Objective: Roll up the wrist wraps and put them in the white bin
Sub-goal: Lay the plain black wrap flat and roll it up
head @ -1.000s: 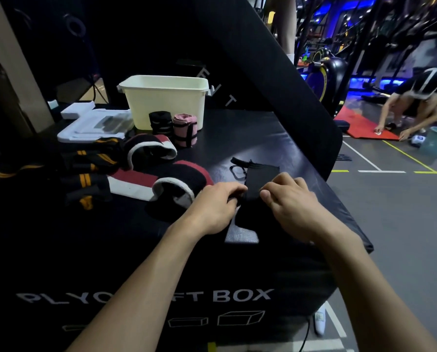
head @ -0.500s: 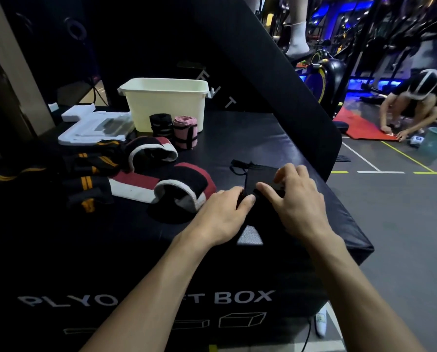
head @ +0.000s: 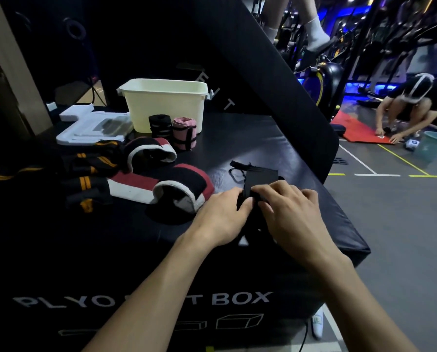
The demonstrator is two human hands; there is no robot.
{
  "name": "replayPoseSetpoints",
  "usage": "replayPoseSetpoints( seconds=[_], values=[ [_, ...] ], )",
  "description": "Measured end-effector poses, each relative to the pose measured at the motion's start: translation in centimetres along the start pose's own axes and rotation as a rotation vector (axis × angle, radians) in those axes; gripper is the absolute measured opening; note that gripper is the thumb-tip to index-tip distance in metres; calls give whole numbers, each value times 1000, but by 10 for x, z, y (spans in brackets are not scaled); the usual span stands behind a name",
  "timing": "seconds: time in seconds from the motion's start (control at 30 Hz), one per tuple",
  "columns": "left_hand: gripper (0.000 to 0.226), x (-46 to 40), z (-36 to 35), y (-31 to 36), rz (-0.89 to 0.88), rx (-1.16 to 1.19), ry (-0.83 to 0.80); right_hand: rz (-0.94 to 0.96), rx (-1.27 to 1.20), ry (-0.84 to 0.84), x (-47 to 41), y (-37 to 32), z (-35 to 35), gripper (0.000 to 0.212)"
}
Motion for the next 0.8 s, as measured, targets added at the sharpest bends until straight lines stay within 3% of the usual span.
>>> replayPoseSetpoints(
  seconds=[0.1, 0.17, 0.33, 0.47, 0.63, 0.8],
  values=[
    [39, 1, -1, 1, 32, 34, 18, -12, 16, -140, 2, 1, 0, 59],
    [39, 1, -2, 1, 46, 50, 38, -30, 20, -142, -1, 4, -4, 66],
    [34, 0, 0, 0, -14, 43, 11, -5, 13, -68, -8, 12, -13, 60],
    [46, 1, -3, -5, -82, -52, 14, 17, -42, -74, -11, 18, -10, 55],
    [44, 4, -4, -14, -136, -66, 79, -40, -313, -121, -3, 15, 4, 49],
    [49, 12, 8, -14, -248, 208, 90, -194, -802, -121, 7, 16, 25, 21]
  ],
)
Point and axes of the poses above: each hand's wrist, its own x-axis away from the middle knuckle, its own z-axis out of the back of the hand, y = z × x, the point moved 2 cm from there along -x, towards the middle knuckle, and after that the axes turned 10 degrees about -x, right-handed, at the moved point
